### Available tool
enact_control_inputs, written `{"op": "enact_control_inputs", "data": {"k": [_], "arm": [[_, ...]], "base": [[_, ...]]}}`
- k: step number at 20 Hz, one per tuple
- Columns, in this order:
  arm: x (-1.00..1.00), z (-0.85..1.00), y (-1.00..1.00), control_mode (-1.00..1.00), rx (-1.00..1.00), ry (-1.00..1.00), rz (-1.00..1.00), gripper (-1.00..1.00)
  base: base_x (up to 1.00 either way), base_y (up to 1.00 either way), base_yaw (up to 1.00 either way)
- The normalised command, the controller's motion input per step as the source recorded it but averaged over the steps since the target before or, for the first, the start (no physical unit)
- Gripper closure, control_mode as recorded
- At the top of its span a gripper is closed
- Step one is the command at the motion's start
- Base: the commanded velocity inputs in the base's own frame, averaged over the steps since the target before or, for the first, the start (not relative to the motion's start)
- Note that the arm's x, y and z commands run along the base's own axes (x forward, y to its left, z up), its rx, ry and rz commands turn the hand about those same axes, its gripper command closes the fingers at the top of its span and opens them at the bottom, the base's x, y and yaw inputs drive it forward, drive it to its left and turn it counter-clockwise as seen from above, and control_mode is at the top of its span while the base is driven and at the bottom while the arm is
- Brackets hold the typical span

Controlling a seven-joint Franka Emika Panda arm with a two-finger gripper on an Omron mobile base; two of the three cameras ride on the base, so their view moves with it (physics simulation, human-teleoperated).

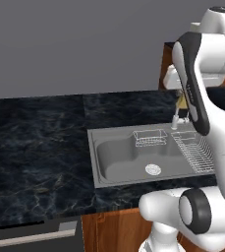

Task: Pick up the sponge and sponge from the sink, and place them back in the cabinet, and close the cabinet doors.

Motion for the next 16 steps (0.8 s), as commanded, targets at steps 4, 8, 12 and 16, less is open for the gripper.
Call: {"op": "enact_control_inputs", "data": {"k": [4, 8, 12, 16], "arm": [[-0.34, 0.03, 0.0, -1.0, 0.0, 0.0, 0.0, 1.0], [-0.38, 0.03, 0.0, -1.0, 0.0, 0.0, 0.0, 1.0], [-0.46, 0.03, 0.0, -1.0, 0.0, 0.0, 0.0, 1.0], [-0.47, 0.02, 0.0, -1.0, 0.0, 0.0, 0.0, 1.0]], "base": [[0.0, 0.0, 0.0], [0.0, 0.0, 0.0], [0.0, 0.0, 0.0], [0.0, 0.0, 0.0]]}}
